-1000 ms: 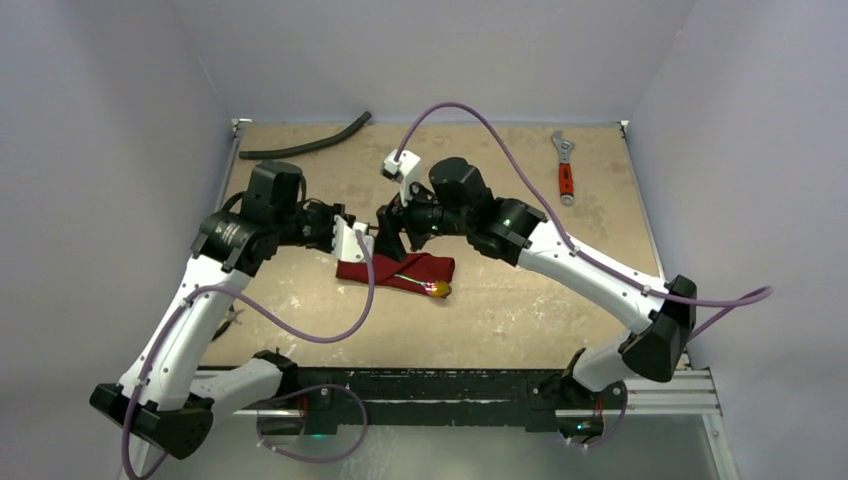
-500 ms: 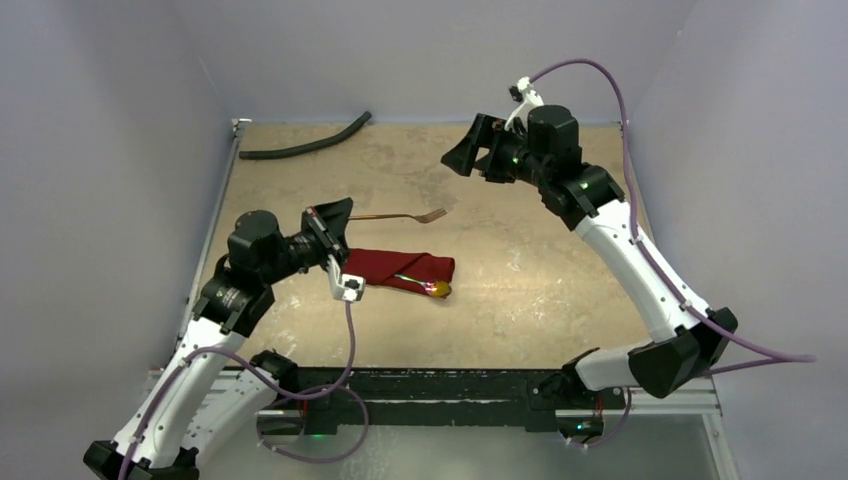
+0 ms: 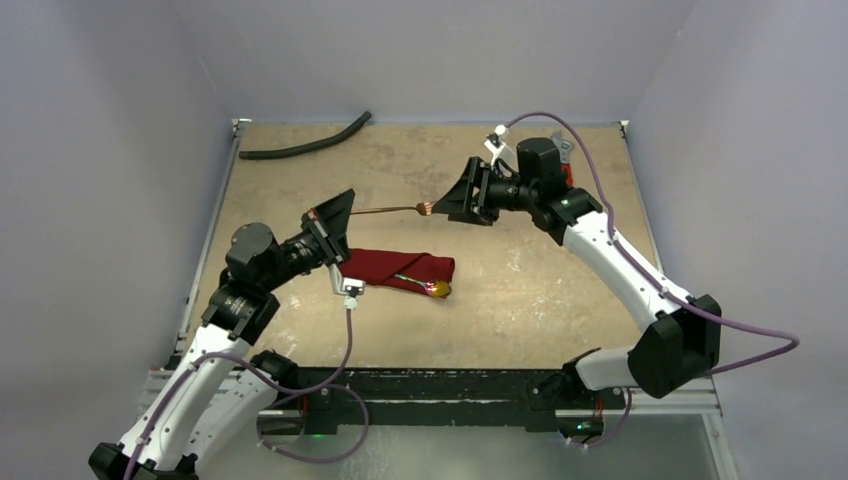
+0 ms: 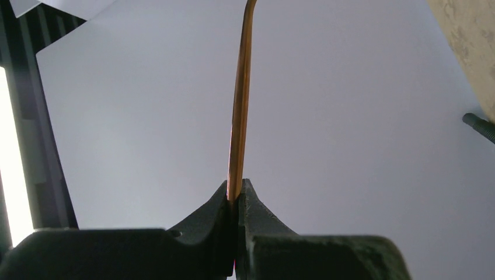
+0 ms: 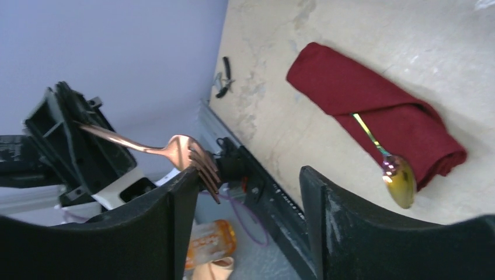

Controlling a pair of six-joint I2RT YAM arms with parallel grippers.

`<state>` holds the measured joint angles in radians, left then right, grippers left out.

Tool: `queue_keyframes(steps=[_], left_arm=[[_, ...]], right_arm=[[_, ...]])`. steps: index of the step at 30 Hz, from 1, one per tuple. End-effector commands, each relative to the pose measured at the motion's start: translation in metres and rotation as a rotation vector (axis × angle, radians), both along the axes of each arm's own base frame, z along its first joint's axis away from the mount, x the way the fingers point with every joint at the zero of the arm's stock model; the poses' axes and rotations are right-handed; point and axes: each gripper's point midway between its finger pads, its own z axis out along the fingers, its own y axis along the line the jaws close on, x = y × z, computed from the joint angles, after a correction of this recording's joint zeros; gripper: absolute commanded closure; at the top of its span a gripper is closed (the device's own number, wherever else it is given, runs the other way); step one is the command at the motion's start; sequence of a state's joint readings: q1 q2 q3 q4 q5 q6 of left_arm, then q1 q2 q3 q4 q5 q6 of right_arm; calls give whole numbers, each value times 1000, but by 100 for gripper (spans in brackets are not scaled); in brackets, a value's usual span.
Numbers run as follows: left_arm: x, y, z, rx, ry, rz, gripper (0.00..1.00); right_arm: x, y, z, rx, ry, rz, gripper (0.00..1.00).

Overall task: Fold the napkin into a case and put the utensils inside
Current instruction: Pass from the left arm to the right, then insert the fork into the folded napkin.

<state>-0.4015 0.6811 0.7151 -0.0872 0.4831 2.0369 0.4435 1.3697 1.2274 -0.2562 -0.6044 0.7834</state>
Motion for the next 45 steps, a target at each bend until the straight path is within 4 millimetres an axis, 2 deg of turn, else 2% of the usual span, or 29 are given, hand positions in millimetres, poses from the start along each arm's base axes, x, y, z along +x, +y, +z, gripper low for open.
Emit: queue_keyframes(steps=[1,8,10,12,13,14,17,18,19,22,23,25,27,28,30,35,37,41,45], left_arm=[[-15,-7,25,-4,-144,-63,100],[-18,-10,23,7,-171,-89,100],[-18,-11,21,14,-175,-89,100],[-17,-11,19,16,-169,-87,100],[-16,-11,17,18,-163,-85,100],[-15,-11,15,19,-152,-83,100],[-13,-10,-3,29,-65,-80,100],[-10,-9,-13,29,-15,-69,94],[-6,-7,-33,48,76,-48,83],[4,4,-83,10,366,45,48],[8,10,-97,-12,463,96,31],[17,21,-121,-104,700,229,25],[22,33,-143,-172,940,387,13],[23,38,-153,-199,1038,464,11],[16,49,-185,-147,1194,567,9],[20,63,-222,-364,1434,786,9],[26,73,-237,-471,1556,906,15],[42,94,-256,-705,1721,1107,37],[44,87,-268,-838,1859,1164,38]], right_arm=[[-15,10,40,162,-47,95,39],[-24,15,32,241,28,133,49],[-23,15,34,248,29,123,60],[-23,15,35,249,27,123,75],[-24,15,35,249,27,122,90],[-24,15,36,248,26,118,100],[-21,12,33,234,23,87,100],[-19,10,31,223,23,68,100],[-16,8,28,210,24,49,100],[-5,-6,13,135,23,-31,100],[-1,-14,6,98,25,-72,100],[7,-33,-11,26,16,-142,100],[10,-52,-29,-34,33,-202,100],[9,-60,-37,-55,40,-223,100],[6,-76,-55,-117,51,-268,100],[-12,-100,-88,-222,88,-326,100],[-17,-107,-94,-250,88,-344,100],[-23,-117,-103,-298,93,-372,100],[-24,-121,-113,-328,106,-380,100]])
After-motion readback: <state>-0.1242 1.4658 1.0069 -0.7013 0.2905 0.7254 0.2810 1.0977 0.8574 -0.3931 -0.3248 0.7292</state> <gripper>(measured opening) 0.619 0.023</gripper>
